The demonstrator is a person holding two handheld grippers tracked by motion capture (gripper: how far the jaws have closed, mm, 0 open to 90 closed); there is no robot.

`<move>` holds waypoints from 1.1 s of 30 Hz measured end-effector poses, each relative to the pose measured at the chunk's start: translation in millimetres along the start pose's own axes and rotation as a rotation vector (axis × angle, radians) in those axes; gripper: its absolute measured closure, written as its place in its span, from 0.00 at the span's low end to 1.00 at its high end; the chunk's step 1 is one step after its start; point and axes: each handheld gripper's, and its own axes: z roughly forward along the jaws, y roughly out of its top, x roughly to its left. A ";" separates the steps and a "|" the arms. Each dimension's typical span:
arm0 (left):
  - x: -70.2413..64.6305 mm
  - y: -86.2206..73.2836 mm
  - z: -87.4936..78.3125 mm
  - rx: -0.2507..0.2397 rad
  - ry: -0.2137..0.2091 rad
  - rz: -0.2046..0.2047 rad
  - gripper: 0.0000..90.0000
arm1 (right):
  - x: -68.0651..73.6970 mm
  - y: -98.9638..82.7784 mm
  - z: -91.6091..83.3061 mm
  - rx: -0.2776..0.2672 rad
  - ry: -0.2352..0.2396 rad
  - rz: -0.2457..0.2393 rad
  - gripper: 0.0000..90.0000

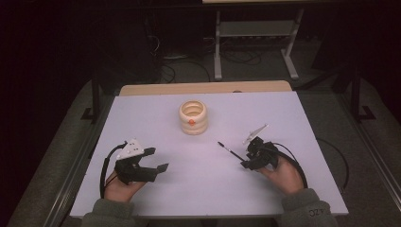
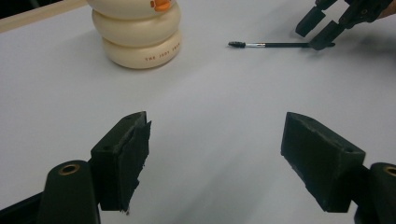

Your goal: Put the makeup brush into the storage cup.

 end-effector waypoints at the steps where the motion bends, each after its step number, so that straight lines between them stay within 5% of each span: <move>1: 0.1 0.0 -0.1 0.001 0.000 0.000 0.26 | 0.5 0.0 0.4 0.004 0.002 0.000 0.62; 11: -0.1 0.2 0.5 0.003 0.000 0.007 0.26 | 3.7 -0.5 3.5 0.016 -0.020 0.002 0.66; 33: -2.0 -0.2 3.6 0.009 -0.007 0.006 0.26 | 3.0 0.1 3.7 0.016 -0.016 0.023 0.94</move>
